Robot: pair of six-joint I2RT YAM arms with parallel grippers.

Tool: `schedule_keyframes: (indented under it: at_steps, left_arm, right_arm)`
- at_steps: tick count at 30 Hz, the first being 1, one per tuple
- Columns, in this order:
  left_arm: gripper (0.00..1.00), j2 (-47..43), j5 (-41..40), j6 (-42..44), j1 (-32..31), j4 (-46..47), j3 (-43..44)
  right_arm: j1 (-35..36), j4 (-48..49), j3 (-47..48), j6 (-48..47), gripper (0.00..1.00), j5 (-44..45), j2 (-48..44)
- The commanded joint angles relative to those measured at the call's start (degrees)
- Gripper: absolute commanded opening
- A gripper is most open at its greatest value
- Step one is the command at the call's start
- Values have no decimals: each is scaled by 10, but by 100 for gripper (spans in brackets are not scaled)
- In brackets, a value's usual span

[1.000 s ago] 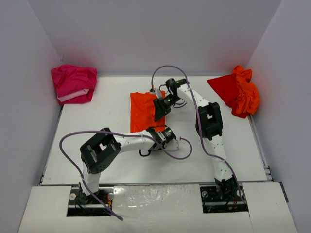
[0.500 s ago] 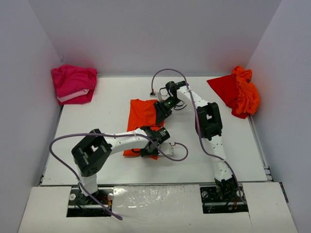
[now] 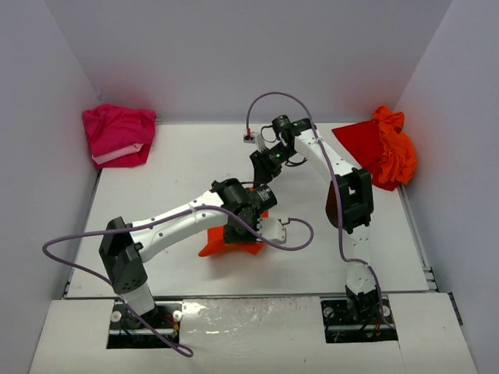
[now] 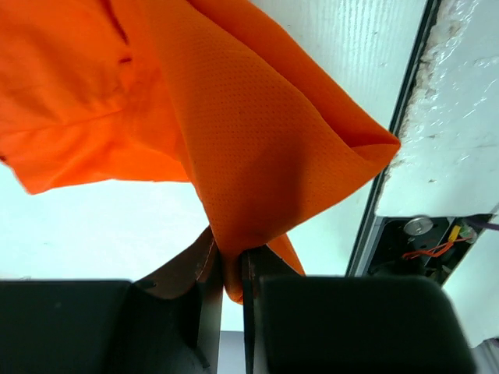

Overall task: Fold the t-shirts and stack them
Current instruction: Grab one side of the 2/3 rectangular tshirt with left arm, then fold the long partially folded tshirt into a neat square

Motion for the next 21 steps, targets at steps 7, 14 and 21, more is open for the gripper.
schedule_keyframes:
  at_steps: [7, 14, 21]
  left_arm:
    - [0, 78, -39, 116, 40, -62, 90]
    - [0, 138, -28, 172, 93, -58, 175]
    - [0, 168, -34, 212, 117, -34, 231]
  right_arm:
    - [-23, -15, -36, -24, 32, -14, -105]
    - [-52, -12, -53, -31, 32, -27, -115]
    - [-68, -8, -77, -33, 32, -23, -120]
